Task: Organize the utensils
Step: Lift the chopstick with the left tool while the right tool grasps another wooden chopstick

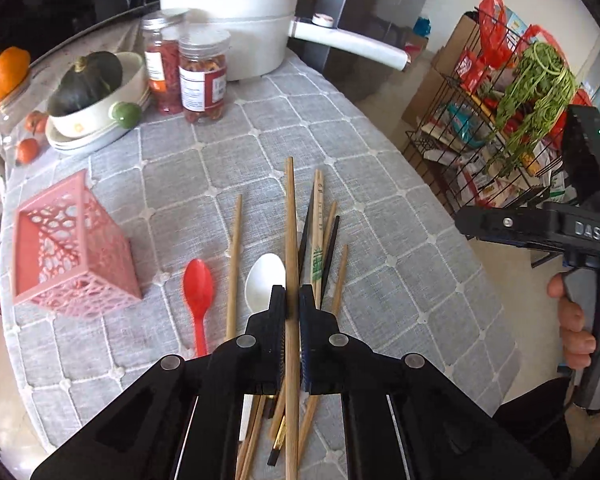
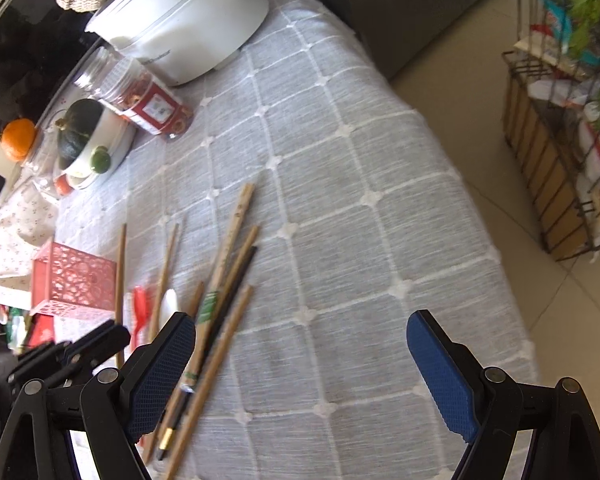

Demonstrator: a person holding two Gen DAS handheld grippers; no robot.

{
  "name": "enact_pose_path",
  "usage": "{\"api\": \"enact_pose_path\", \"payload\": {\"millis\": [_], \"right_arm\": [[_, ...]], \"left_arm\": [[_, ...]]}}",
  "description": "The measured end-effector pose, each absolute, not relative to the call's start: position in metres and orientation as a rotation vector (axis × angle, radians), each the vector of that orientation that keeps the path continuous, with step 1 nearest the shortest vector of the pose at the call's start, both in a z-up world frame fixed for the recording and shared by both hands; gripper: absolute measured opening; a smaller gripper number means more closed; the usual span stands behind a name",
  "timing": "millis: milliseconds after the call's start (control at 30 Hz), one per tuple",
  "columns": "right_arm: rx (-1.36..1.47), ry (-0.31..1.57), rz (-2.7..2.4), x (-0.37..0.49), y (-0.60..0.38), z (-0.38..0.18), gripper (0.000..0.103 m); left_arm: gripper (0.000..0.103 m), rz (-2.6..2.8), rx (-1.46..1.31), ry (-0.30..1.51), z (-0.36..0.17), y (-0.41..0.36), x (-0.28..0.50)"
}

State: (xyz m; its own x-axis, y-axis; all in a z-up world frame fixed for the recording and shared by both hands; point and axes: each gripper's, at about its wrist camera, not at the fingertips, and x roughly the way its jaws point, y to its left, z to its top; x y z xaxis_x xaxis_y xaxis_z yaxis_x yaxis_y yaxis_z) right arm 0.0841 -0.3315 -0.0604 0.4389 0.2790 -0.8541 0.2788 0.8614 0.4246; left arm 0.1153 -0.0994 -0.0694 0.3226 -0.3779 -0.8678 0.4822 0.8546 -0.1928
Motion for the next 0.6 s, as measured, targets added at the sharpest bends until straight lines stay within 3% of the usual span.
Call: {"api": "enact_pose_path", "payload": {"millis": [167, 333, 600], "right_arm": [[0.581, 1.168, 0.071, 0.099, -0.309, -0.072, 0.079], [0.592, 1.217, 0.129, 0.119, -0.28, -0.091, 0.054], [0.543, 1.229, 0.206, 0.156, -0.217, -0.104, 0.041]], "left_arm": [[0.007, -0.532, 0.035, 1.05, -0.051, -0.062, 0.09], [0.007, -0.487, -0.009, 0.983, -0.042, -0.031, 0.077], [0.007, -0.477, -0.123, 0.958, -0.032, 0.008, 0.081]]}}
